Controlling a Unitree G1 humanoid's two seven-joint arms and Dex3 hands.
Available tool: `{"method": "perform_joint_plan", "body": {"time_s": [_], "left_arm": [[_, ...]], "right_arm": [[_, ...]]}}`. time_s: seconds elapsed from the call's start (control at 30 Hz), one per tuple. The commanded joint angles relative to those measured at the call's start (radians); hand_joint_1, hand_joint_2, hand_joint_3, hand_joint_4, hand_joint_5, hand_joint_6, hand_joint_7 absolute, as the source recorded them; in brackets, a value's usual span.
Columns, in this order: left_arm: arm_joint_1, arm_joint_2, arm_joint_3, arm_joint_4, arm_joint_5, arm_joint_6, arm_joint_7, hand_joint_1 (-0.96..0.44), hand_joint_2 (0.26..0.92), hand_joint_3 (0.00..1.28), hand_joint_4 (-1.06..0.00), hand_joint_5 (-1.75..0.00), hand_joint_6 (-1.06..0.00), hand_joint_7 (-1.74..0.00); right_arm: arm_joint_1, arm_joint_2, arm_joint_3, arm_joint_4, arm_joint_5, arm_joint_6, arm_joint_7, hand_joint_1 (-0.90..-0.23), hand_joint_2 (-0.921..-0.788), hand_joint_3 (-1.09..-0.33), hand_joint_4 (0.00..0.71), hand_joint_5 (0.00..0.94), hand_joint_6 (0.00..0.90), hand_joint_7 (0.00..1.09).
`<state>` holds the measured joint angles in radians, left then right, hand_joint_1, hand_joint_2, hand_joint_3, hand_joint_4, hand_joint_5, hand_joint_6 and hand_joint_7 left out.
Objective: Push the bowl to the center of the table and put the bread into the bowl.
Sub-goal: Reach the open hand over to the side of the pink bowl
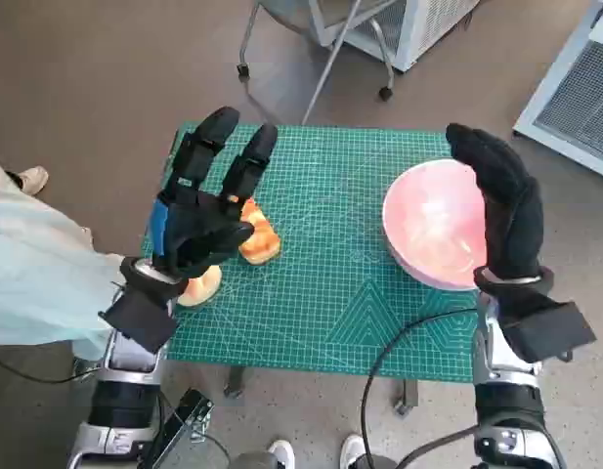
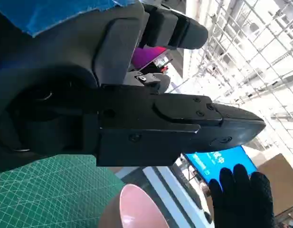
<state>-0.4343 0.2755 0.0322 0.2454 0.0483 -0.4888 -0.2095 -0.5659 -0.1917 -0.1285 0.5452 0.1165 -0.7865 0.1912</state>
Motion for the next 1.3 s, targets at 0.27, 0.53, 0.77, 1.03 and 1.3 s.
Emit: {"method": "perform_joint_plan", "body": {"time_s": [0.27,0.53,0.77,1.03,1.3], "left_arm": [[0.007,-0.005,-0.004,-0.015,-0.006,0.010,0.000,-0.21,0.869,0.01,-0.16,-0.18,0.00,-0.73],[0.006,-0.005,-0.003,-0.010,-0.007,0.013,0.000,-0.22,0.870,0.01,-0.16,-0.19,0.00,-0.72],[0.006,-0.008,-0.003,-0.008,-0.005,0.015,0.004,-0.22,0.870,0.01,-0.15,-0.19,0.00,-0.72],[0.008,-0.003,0.001,-0.010,-0.010,0.017,-0.002,-0.22,0.870,0.01,-0.15,-0.20,0.00,-0.71],[0.004,0.007,0.008,0.003,-0.014,0.006,-0.006,-0.23,0.871,0.01,-0.15,-0.20,0.00,-0.71]], "right_arm": [[0.026,0.002,-0.003,0.009,0.005,0.013,0.007,-0.556,-0.921,-0.731,0.327,0.005,-0.001,0.83],[0.023,0.000,-0.003,0.012,0.001,0.016,0.006,-0.556,-0.921,-0.731,0.327,0.005,-0.001,0.83],[0.018,-0.013,-0.011,0.027,0.009,0.014,0.016,-0.553,-0.921,-0.731,0.332,0.007,-0.001,0.83],[0.000,-0.077,-0.071,0.122,0.031,-0.026,0.033,-0.569,-0.921,-0.722,0.329,0.005,-0.001,0.82],[-0.036,-0.143,-0.148,0.291,-0.014,-0.067,-0.086,-0.550,-0.921,-0.749,0.325,0.003,-0.001,0.82]]}}
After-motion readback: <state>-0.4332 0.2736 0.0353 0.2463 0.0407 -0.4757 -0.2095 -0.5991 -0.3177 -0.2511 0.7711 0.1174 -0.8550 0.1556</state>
